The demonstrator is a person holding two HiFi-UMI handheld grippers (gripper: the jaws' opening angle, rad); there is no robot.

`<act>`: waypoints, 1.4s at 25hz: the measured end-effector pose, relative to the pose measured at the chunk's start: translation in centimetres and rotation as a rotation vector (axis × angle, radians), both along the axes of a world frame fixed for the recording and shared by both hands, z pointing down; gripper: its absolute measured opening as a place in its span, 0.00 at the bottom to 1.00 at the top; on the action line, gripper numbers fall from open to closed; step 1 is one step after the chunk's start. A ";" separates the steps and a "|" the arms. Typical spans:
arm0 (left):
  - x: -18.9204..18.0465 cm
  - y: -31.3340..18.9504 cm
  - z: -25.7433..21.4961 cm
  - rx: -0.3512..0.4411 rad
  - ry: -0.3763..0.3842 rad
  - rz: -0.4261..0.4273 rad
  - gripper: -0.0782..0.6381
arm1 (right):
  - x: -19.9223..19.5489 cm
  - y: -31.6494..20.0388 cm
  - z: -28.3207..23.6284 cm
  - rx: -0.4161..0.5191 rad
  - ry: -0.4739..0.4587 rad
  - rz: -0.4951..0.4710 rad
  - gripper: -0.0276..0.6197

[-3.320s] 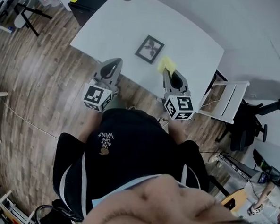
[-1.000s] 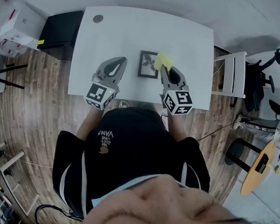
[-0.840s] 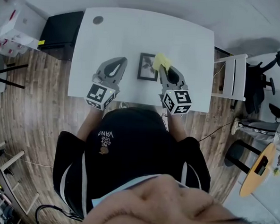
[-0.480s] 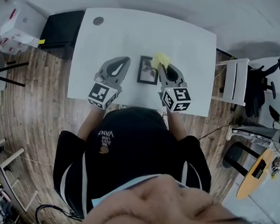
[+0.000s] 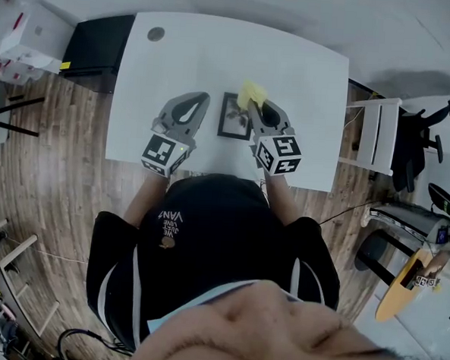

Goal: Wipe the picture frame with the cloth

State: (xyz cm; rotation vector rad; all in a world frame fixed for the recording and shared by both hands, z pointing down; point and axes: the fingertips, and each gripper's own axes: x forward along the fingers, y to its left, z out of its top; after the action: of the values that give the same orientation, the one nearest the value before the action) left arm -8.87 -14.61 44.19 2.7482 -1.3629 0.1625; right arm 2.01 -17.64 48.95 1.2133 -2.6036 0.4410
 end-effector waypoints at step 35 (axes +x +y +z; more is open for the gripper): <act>-0.7 -0.5 2.6 -0.078 -0.022 -0.027 0.13 | -4.2 -0.8 13.3 -0.322 0.108 -0.097 0.11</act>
State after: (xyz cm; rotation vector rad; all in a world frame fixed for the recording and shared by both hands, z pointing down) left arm -9.53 -15.13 46.82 2.6709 -1.3681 0.2391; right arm -2.18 -18.47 62.21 0.9713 -2.3723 0.7207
